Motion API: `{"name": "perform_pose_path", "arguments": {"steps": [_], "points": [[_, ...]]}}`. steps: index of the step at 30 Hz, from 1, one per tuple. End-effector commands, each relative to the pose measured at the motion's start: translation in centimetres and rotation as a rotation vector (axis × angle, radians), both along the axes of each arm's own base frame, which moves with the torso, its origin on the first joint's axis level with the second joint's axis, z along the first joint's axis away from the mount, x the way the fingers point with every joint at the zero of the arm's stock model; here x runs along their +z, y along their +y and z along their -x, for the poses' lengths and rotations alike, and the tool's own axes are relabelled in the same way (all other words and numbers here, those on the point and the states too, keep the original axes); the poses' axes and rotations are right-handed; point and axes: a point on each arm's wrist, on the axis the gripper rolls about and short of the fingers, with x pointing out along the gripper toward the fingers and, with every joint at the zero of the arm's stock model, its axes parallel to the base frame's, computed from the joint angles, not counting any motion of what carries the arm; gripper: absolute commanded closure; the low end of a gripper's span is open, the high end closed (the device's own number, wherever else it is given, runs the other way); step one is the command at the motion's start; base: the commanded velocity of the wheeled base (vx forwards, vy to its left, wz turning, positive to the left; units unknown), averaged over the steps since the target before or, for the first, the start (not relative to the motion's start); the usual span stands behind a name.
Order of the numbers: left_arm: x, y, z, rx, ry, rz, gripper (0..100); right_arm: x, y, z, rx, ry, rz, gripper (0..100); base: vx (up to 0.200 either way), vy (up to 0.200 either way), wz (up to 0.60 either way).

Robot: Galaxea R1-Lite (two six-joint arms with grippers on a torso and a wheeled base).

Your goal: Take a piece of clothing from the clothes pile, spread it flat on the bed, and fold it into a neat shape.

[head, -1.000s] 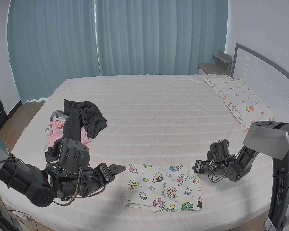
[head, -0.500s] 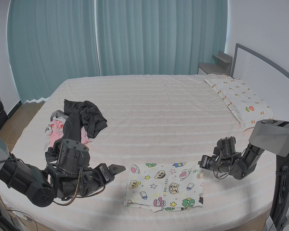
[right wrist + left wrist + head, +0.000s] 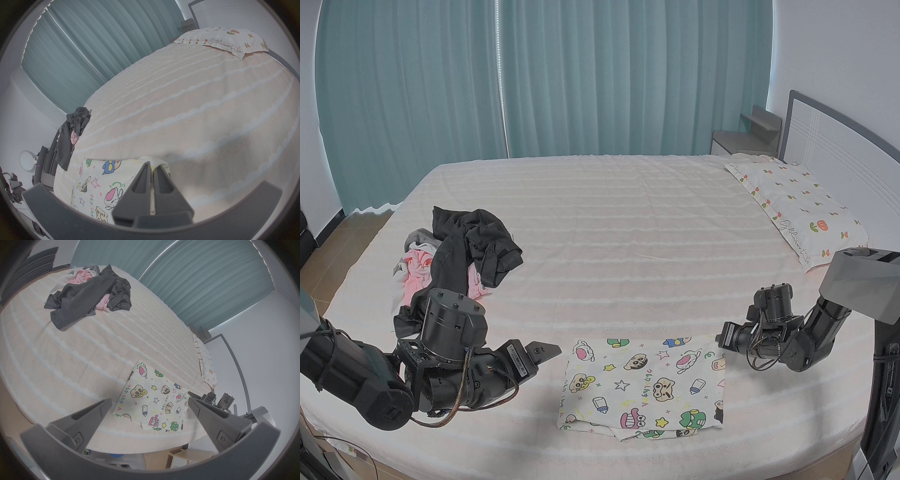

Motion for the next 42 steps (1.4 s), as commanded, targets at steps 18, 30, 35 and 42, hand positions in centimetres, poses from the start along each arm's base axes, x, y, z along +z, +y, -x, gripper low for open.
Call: {"name": "perform_pose_path", "arguments": {"steps": [18,30,35,42], "points": [[0.0,-0.1,0.0,-0.001,0.001,-0.001,0,0.0,1.0,8.7,0.104,0.174,0.065,0,0.0,0.0,0.0],[0.1,0.0,0.0,-0.001,-0.003,0.002,0,-1.9,2.2,13.8,0.22,0.222,0.096,0,0.0,0.0,0.0],[0.1,0.0,0.0,-0.001,-0.004,0.003,0,-2.5,3.1,13.4,0.245,0.193,0.097,0,0.0,0.0,0.0],[0.1,0.0,0.0,-0.001,-0.004,0.003,0,-2.7,3.4,13.6,0.243,0.188,0.127,100,0.0,0.0,0.0]]}}
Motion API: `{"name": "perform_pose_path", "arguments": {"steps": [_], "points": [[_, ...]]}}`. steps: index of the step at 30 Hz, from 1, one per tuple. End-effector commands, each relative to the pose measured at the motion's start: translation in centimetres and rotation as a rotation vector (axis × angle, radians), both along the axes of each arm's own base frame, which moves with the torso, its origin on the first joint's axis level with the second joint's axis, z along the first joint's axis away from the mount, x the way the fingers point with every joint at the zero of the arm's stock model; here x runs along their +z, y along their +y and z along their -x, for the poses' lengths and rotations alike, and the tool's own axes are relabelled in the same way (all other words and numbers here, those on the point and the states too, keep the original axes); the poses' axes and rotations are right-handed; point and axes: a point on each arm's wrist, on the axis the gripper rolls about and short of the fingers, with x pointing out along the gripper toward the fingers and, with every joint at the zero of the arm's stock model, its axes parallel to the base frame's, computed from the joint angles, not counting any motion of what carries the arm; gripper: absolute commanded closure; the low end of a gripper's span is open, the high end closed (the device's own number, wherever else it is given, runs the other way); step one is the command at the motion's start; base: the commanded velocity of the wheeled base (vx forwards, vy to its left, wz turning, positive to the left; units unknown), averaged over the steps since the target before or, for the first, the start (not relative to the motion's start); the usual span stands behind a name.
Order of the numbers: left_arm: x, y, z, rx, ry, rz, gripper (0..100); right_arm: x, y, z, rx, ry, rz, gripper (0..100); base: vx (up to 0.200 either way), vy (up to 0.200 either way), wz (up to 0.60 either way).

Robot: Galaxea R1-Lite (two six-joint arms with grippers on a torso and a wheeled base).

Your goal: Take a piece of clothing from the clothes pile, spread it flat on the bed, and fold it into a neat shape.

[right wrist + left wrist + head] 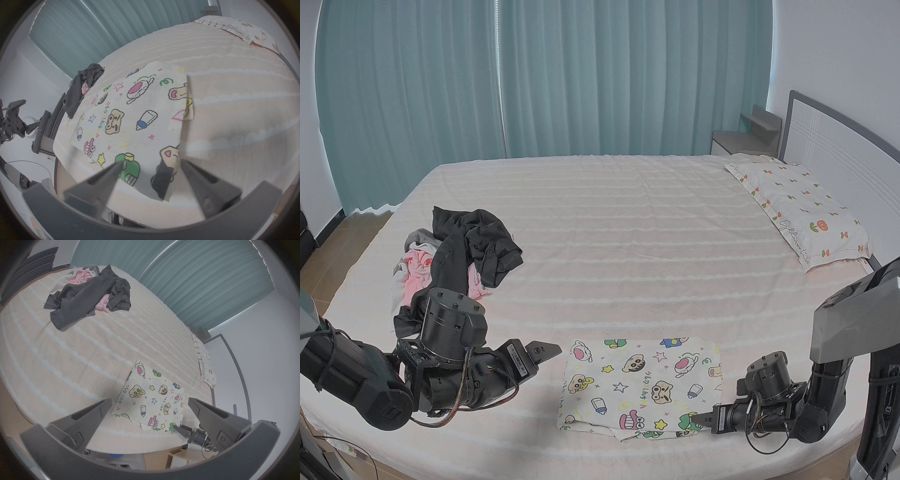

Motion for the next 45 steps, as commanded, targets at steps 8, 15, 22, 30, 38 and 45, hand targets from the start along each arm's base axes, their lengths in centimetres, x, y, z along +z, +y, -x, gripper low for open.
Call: {"name": "perform_pose_path", "arguments": {"steps": [8,15,22,30,38,45], "points": [[0.0,0.0,0.0,0.0,0.001,-0.001,0,-0.2,-0.6,1.5,0.009,0.035,0.048,100,0.0,0.0,0.0],[-0.1,0.0,0.0,0.002,0.003,-0.003,0,0.0,-1.2,2.3,0.012,0.055,0.066,100,0.0,0.0,0.0],[0.0,-0.1,-0.1,-0.001,-0.003,-0.004,0,-0.2,-1.5,2.1,0.02,0.051,0.082,100,0.0,0.0,0.0],[1.1,-1.2,-0.3,-0.004,-0.056,-0.004,0,0.6,-1.8,2.4,0.007,0.025,0.073,100,0.0,0.0,0.0],[0.9,-3.5,-1.4,-0.022,-0.043,-0.08,0,1.6,-3.4,2.8,-0.055,-0.03,0.049,100,0.0,0.0,0.0],[-3.0,-4.2,-4.8,-0.085,0.021,-0.181,0,0.3,-3.5,1.6,-0.086,-0.074,0.019,0,0.0,0.0,0.0]]}}
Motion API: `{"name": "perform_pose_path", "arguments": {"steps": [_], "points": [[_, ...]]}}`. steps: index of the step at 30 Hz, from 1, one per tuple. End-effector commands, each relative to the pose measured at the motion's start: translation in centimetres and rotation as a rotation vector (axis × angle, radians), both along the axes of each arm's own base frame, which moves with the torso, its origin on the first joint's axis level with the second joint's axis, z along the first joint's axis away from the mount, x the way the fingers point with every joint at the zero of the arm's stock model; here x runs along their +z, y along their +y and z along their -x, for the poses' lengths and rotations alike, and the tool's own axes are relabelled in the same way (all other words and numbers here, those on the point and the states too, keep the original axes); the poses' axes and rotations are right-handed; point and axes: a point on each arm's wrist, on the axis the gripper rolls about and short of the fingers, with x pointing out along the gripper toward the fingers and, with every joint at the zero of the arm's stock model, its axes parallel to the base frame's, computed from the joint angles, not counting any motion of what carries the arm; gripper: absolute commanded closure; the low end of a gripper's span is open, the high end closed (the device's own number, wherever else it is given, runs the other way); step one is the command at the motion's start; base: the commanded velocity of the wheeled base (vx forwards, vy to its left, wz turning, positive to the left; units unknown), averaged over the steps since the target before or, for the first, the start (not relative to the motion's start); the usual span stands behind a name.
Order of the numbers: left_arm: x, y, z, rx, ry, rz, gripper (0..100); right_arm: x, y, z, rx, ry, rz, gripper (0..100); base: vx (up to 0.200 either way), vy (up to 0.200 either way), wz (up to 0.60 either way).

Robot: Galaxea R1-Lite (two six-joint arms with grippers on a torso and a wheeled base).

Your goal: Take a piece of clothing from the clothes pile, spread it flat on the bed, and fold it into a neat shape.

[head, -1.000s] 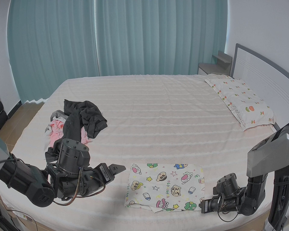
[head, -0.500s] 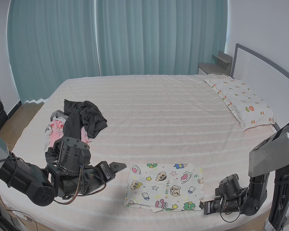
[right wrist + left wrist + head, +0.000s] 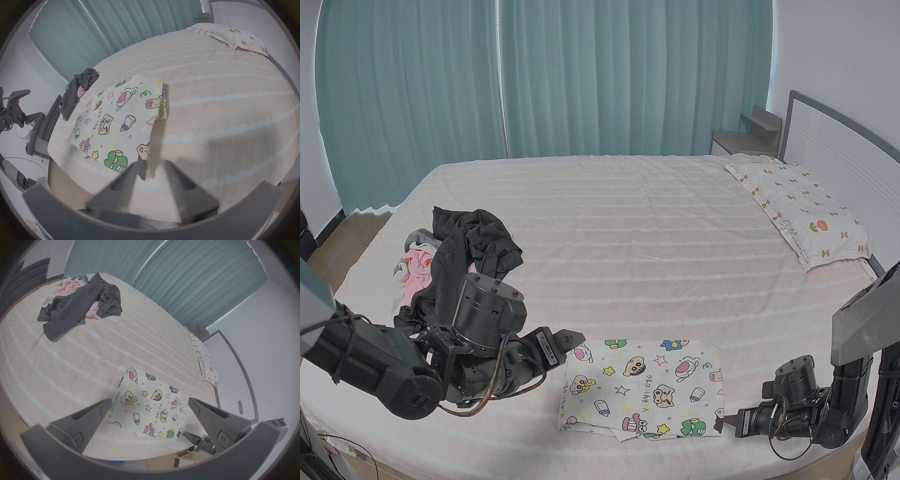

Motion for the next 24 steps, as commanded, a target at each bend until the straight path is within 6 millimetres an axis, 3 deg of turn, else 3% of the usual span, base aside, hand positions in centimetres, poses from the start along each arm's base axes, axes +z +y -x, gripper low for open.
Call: {"name": "perform_pose_path", "arguments": {"steps": [1,5,10,12,24], "points": [[-3.7,-0.6,-2.7,-0.045,0.067,-0.085,0,-1.1,-0.4,-1.0,-0.032,-0.025,-0.021,0,0.0,0.0,0.0],[-7.2,-0.6,-4.8,-0.157,0.13,-0.09,0,-2.8,0.2,-2.6,-0.024,-0.081,-0.055,0,0.0,0.0,0.0],[-9.4,-0.8,-5.5,-0.238,0.132,-0.095,0,-3.9,0.6,-3.6,-0.022,-0.084,-0.059,0,0.0,0.0,0.0],[-11.6,-1.2,-5.8,-0.291,0.111,-0.137,0,-4.4,1.1,-4.9,-0.019,-0.122,-0.076,0,0.0,0.0,0.0],[-13.6,-1.0,-7.4,-0.292,0.073,-0.184,0,-4.9,2.5,-7.6,0.002,-0.141,-0.095,0,0.0,0.0,0.0]]}}
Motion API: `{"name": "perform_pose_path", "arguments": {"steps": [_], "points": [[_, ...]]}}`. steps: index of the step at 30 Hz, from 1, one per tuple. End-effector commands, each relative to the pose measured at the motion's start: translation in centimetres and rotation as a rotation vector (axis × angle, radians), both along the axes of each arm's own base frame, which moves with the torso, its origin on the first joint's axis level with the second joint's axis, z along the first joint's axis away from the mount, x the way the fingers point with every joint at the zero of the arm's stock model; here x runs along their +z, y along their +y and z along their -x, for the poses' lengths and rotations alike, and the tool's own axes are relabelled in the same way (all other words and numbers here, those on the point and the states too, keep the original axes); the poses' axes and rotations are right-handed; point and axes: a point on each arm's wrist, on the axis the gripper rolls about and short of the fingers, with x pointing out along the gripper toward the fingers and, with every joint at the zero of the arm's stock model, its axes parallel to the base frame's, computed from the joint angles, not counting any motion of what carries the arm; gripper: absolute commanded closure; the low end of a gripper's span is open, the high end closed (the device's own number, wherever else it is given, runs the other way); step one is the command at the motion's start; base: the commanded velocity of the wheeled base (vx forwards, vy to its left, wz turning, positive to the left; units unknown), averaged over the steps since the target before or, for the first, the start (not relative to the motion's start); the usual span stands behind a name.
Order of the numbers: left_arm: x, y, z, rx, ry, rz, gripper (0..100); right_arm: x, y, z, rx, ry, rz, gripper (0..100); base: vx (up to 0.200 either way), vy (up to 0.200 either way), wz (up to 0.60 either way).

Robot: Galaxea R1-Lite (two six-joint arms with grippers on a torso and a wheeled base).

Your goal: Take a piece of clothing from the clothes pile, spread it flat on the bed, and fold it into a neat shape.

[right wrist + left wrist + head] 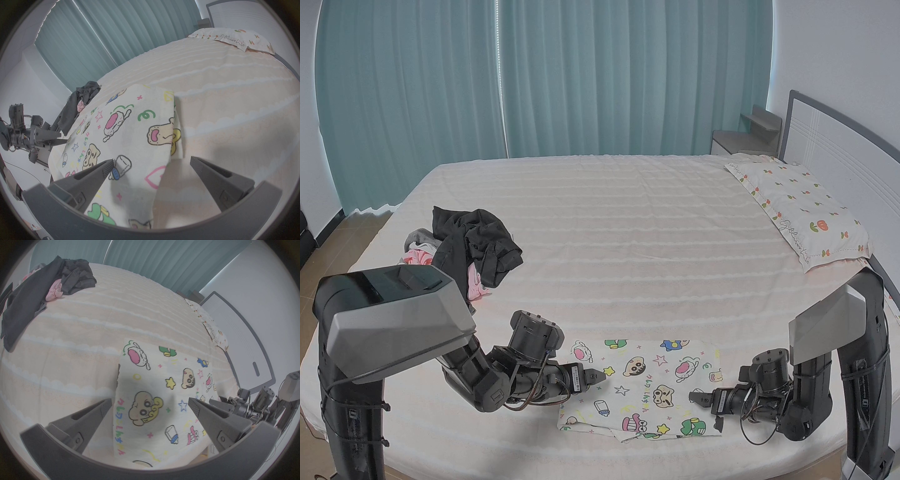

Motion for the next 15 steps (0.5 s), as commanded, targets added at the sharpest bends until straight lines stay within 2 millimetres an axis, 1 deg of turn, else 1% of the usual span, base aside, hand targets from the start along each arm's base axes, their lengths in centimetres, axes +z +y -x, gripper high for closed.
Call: {"name": "perform_pose_path", "arguments": {"steps": [1,3,5,9,11,15], "points": [[-2.1,0.2,-0.9,0.006,0.002,-0.053,0,-0.2,0.9,-1.0,0.02,-0.021,-0.011,0,0.0,0.0,0.0],[-2.8,0.1,-1.1,0.011,-0.011,-0.091,0,-0.1,1.3,-1.1,0.029,-0.028,-0.015,0,0.0,0.0,0.0],[-3.1,0.0,-1.2,0.019,-0.028,-0.109,0,-0.1,1.6,-1.2,0.039,-0.036,-0.019,0,0.0,0.0,0.0],[-3.1,-0.2,-1.4,0.02,-0.05,-0.093,0,-0.2,2.2,-1.2,0.054,-0.041,-0.023,0,0.0,0.0,0.0],[-3.1,-0.7,-1.6,0.011,-0.062,-0.085,0,-0.4,2.7,-1.3,0.069,-0.051,-0.026,0,0.0,0.0,0.0],[-3.0,-1.4,-1.6,-0.011,-0.07,-0.076,0,-0.9,3.0,-1.3,0.069,-0.05,-0.018,0,0.0,0.0,0.0]]}}
